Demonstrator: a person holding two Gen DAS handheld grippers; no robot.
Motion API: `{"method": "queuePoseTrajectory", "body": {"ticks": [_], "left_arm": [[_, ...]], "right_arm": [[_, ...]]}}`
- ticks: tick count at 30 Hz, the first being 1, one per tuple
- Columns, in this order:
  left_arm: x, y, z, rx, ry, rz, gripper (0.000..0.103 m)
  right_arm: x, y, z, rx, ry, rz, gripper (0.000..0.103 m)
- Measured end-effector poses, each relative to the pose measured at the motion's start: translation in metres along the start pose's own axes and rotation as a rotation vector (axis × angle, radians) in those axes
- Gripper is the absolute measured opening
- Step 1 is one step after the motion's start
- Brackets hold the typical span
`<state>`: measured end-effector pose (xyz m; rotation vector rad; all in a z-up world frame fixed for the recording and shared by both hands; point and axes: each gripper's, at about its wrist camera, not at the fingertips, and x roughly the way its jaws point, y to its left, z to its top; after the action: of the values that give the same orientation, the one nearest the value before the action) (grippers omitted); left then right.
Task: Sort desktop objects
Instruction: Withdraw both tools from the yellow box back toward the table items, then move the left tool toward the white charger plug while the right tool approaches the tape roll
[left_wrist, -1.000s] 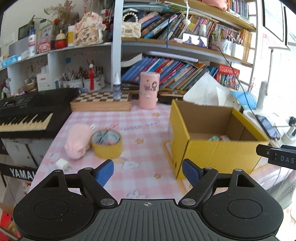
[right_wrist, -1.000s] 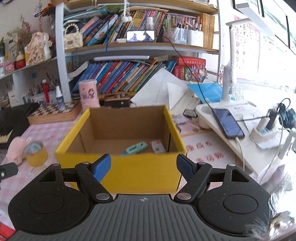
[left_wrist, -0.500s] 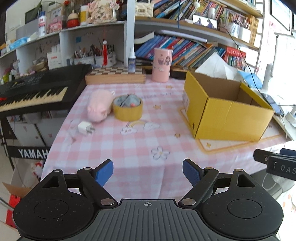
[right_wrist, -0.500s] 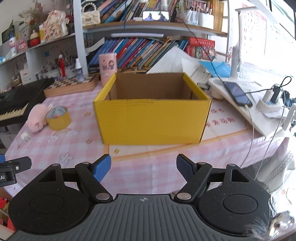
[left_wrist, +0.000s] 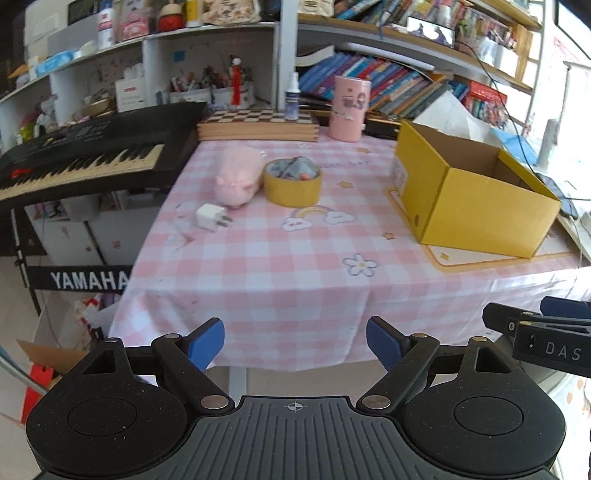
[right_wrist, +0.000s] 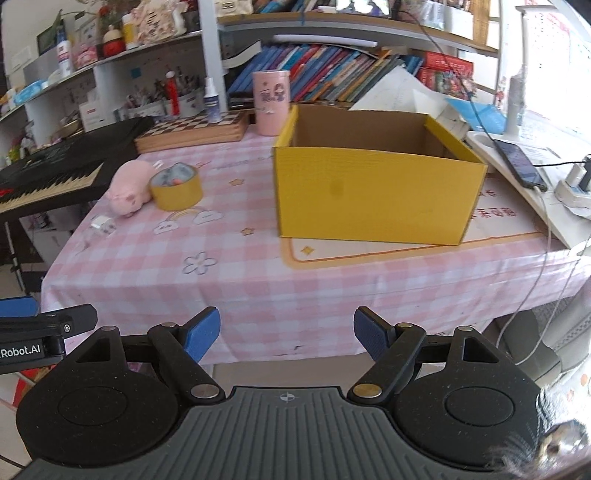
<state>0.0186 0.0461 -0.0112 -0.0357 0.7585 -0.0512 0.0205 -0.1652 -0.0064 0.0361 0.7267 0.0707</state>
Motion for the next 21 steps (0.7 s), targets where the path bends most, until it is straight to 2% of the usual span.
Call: {"method": "queuePoseTrajectory", "body": {"ticks": [12,21], "left_arm": [[-0.013,0.041,-0.006,-0.084,-0.020,0.072,0.087],[-0.013,0.047,-0.004,-0.061,-0.024,0.073,0.087]], "right_arm": [[0.007,0.049,0.005,-0.108,0.012,0.098,0.079],[0.009,0.069,0.008,-0.140,0.010,0.113,0.080]]}}
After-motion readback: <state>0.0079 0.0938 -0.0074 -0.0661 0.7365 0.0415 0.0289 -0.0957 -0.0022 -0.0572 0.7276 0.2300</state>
